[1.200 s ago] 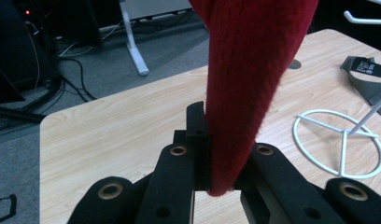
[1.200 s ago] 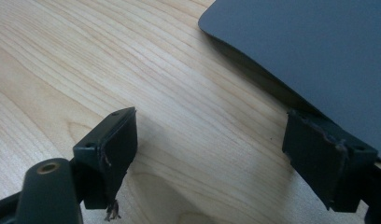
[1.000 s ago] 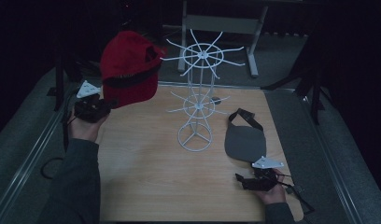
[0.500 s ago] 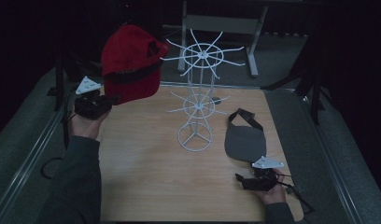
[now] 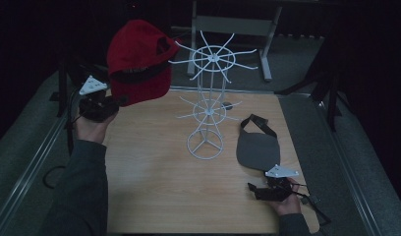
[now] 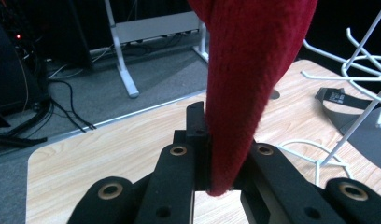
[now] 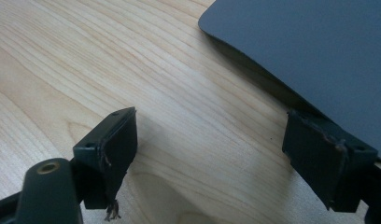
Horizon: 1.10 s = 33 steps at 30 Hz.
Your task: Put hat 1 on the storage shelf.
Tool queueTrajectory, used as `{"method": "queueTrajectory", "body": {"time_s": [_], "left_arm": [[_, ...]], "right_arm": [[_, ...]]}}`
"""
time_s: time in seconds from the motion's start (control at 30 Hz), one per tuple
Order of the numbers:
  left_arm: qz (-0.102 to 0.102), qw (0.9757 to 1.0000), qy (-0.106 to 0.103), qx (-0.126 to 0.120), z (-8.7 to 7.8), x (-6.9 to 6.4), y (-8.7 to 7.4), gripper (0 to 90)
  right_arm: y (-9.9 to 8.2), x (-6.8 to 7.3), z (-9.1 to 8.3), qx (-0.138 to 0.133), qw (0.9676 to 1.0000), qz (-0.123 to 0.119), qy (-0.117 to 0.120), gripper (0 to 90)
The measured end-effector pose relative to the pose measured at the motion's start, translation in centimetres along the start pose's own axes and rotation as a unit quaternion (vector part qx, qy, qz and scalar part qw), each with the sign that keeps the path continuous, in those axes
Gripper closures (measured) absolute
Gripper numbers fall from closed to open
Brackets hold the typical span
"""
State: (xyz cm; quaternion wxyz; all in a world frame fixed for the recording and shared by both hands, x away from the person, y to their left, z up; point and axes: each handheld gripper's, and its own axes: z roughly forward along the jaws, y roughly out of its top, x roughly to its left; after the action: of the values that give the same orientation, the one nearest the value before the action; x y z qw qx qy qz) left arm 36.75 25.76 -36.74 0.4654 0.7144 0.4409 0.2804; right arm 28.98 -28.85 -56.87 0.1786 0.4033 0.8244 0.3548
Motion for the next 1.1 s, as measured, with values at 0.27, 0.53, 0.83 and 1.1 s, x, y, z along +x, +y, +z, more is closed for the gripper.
{"method": "queueTrajectory", "body": {"time_s": [0.27,0.53,0.83,1.1], "left_arm": [[-0.013,0.9998,-0.010,-0.010,0.2,0.0,0.1,85.8],[-0.022,0.9995,-0.014,-0.017,0.0,0.3,0.2,85.8],[-0.027,0.9989,-0.020,-0.031,-0.4,0.1,1.0,85.9],[-0.031,0.9983,-0.030,-0.038,-0.6,-0.3,1.5,85.9]], "right_arm": [[0.0,0.0,0.0,0.000,1.0000,0.000,0.000,17.8],[0.0,0.0,0.0,0.000,1.0000,0.000,0.000,17.7],[0.0,0.0,0.0,0.000,1.0000,0.000,0.000,17.7],[0.0,0.0,0.0,0.000,1.0000,0.000,0.000,17.8]]}}
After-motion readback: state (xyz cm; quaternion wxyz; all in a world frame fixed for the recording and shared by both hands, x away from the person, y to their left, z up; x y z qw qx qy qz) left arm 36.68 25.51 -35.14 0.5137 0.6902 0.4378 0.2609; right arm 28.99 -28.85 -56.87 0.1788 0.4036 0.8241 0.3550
